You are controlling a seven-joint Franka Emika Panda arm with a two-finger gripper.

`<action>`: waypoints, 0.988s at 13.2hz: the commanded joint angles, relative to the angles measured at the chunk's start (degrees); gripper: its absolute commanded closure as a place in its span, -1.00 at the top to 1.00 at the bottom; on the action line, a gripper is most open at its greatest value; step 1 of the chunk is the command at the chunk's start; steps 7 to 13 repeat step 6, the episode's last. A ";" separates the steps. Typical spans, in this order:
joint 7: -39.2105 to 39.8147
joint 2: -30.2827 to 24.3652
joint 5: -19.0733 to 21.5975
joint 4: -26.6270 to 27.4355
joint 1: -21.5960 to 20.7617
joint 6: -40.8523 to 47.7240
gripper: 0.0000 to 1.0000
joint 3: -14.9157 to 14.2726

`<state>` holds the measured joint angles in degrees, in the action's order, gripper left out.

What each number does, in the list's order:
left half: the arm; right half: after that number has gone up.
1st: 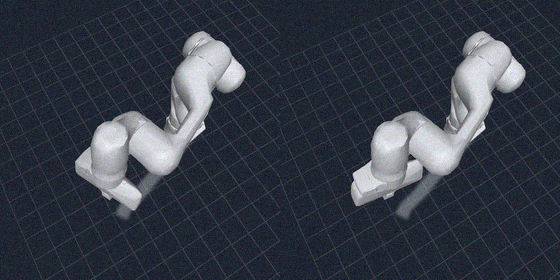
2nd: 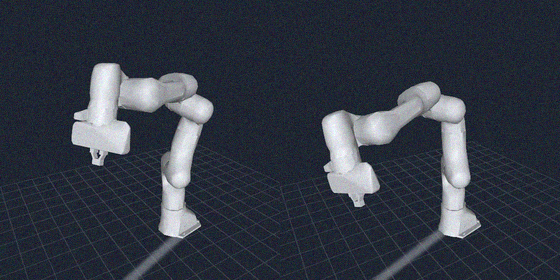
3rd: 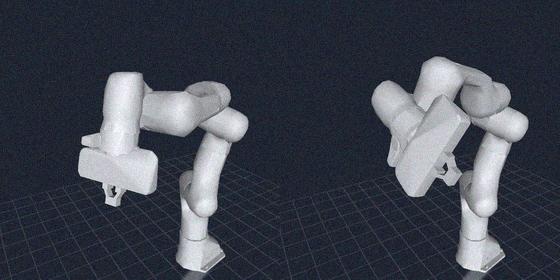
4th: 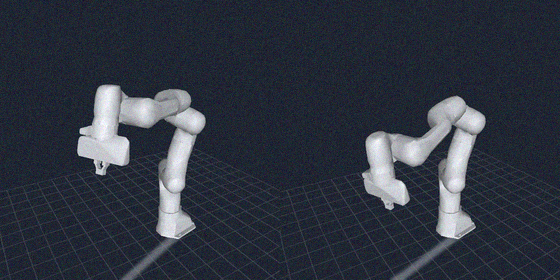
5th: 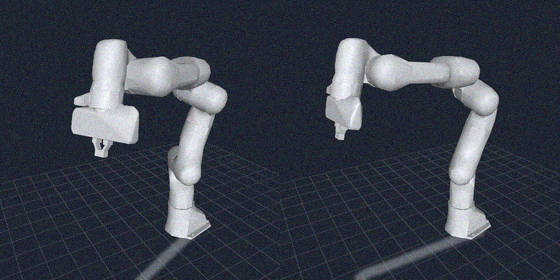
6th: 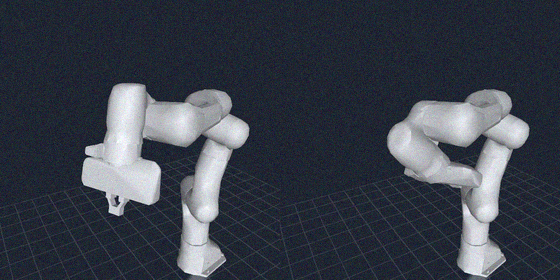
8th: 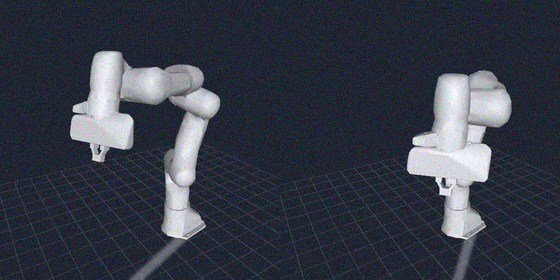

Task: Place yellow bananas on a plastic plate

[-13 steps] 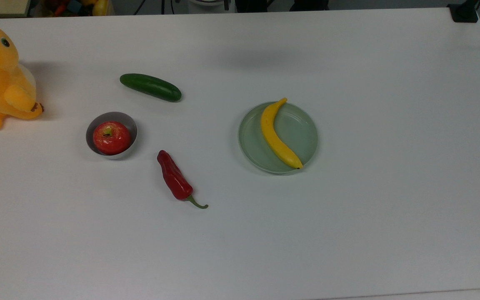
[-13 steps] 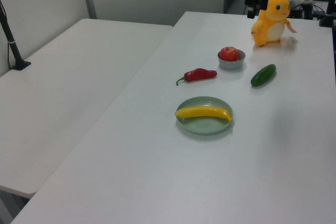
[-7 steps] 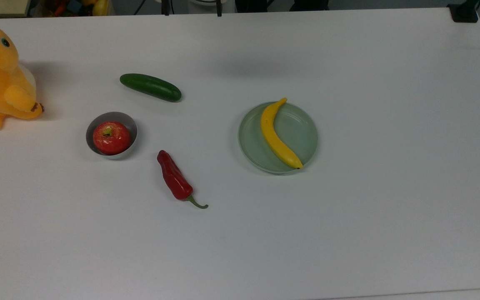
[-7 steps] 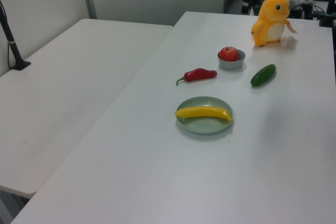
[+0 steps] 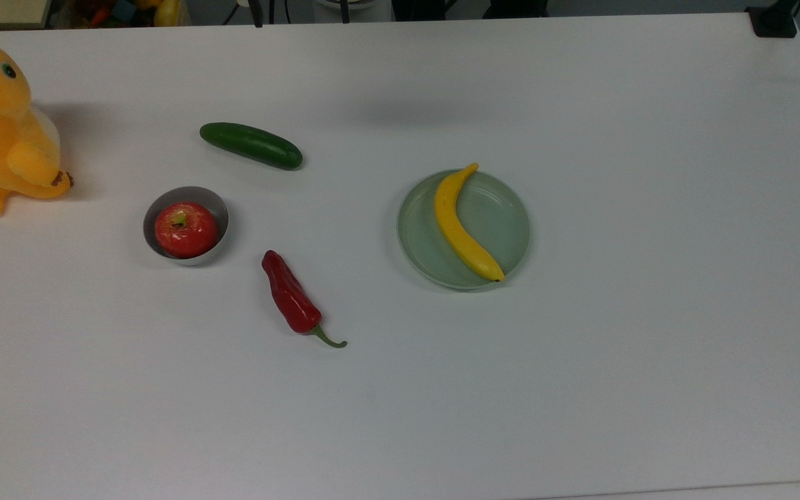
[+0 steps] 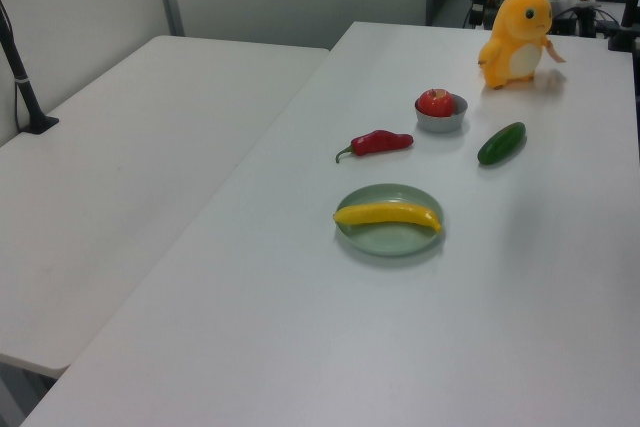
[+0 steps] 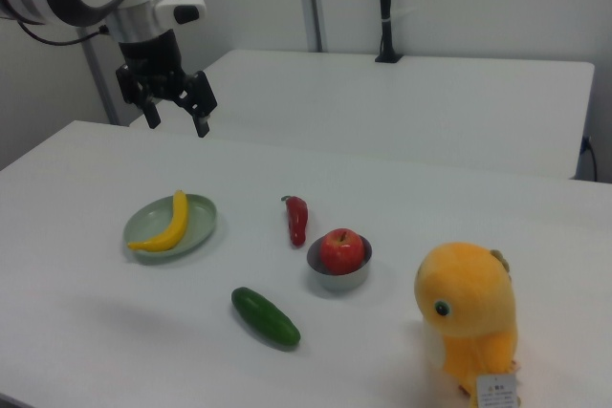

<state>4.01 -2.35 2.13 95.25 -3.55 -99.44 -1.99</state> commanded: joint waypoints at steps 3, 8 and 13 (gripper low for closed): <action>-3.31 -0.46 0.68 0.20 -1.02 1.01 1.00 0.58; -3.57 -0.55 0.68 0.20 -0.85 1.09 1.00 0.58; -3.57 -0.55 0.68 0.20 -0.85 1.09 1.00 0.58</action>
